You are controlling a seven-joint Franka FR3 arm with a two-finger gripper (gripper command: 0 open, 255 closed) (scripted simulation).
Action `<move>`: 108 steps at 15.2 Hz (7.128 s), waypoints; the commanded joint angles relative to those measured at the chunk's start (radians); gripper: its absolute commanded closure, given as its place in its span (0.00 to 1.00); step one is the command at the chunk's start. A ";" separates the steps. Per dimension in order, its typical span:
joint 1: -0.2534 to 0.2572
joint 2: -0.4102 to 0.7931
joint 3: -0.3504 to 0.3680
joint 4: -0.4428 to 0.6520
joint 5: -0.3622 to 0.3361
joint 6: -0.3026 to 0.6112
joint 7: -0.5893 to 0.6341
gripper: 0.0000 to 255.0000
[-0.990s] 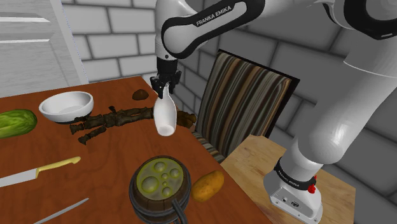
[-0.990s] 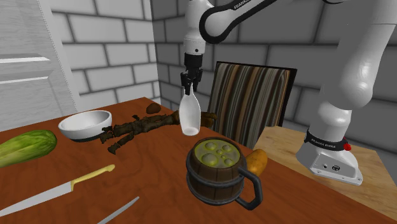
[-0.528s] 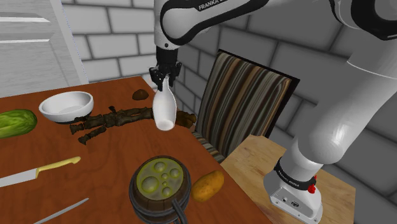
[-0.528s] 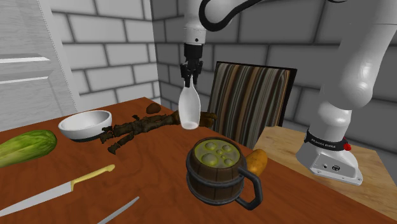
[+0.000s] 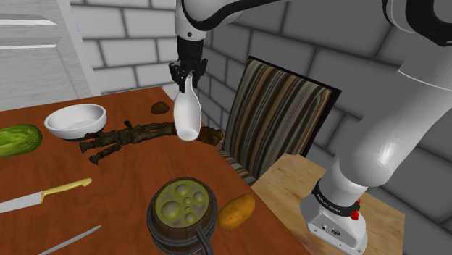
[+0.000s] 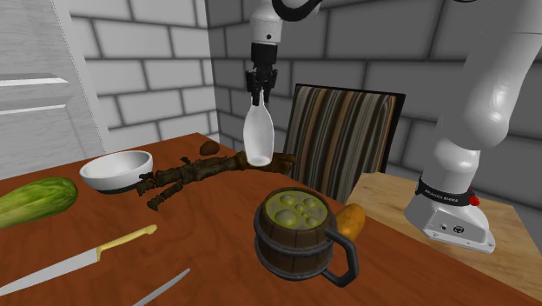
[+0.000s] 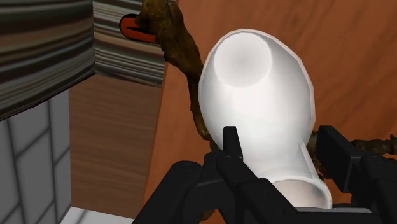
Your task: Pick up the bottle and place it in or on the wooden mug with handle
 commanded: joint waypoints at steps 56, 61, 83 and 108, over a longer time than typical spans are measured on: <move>0.211 -0.222 0.353 0.409 0.107 -0.613 0.558 1.00; 0.219 -0.266 0.338 0.299 0.129 -0.542 0.544 1.00; 0.252 -0.365 0.336 -0.082 0.185 -0.249 0.520 1.00; 0.248 -0.358 0.330 0.021 0.177 -0.346 0.527 0.00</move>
